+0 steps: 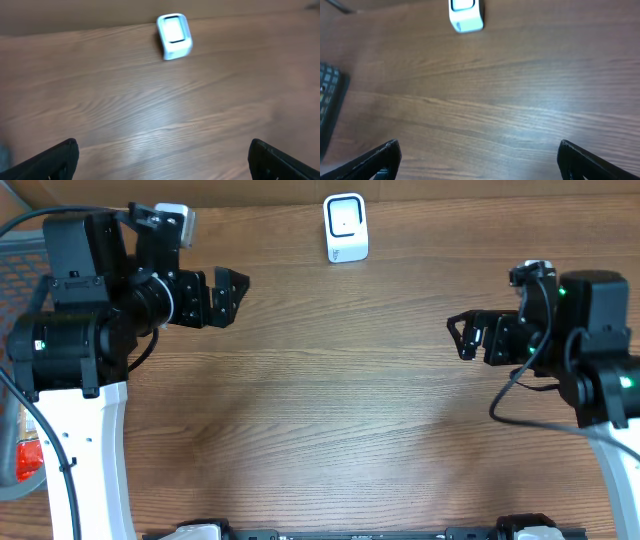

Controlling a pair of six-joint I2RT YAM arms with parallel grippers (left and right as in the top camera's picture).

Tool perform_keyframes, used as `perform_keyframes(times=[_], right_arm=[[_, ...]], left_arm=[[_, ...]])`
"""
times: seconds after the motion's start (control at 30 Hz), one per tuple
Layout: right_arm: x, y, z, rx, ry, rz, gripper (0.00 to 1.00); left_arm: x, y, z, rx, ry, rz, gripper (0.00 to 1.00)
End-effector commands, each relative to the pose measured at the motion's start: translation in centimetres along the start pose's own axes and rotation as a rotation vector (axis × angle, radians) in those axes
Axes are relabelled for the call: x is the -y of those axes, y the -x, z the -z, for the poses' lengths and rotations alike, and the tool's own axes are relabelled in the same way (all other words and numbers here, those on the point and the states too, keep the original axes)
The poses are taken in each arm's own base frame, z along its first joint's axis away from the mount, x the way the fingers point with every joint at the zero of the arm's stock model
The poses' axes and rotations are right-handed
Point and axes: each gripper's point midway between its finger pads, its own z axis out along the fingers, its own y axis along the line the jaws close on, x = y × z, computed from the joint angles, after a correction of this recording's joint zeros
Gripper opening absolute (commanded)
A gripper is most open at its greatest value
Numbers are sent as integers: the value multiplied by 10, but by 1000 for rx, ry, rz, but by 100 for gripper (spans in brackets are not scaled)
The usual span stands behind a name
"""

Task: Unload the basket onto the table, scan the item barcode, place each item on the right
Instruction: 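Raise the left arm over the basket and the right arm forward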

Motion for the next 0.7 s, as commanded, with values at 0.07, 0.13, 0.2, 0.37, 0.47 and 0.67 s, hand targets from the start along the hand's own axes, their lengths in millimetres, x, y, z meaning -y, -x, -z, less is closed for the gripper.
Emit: perform_keyframes(times=[0.07, 0.13, 0.2, 0.37, 0.47, 0.67], right_arm=[[-7, 2, -6, -25, 37, 1, 100], [-6, 1, -8, -30, 36, 0, 100], [-6, 1, -8, -31, 36, 3, 100], [-5, -1, -8, -40, 29, 8, 100], [-4, -2, -8, -43, 27, 25, 100], [-4, -2, -8, -44, 27, 24, 100]], left_arm=[[-78, 4, 39, 68, 367, 283, 100], [-106, 1, 57, 100, 466, 380, 100], [-134, -4, 76, 140, 541, 490, 100], [-214, -42, 127, 245, 676, 891, 100], [-250, -75, 140, 218, 718, 1033, 100], [-292, -119, 117, 118, 751, 1183, 99]])
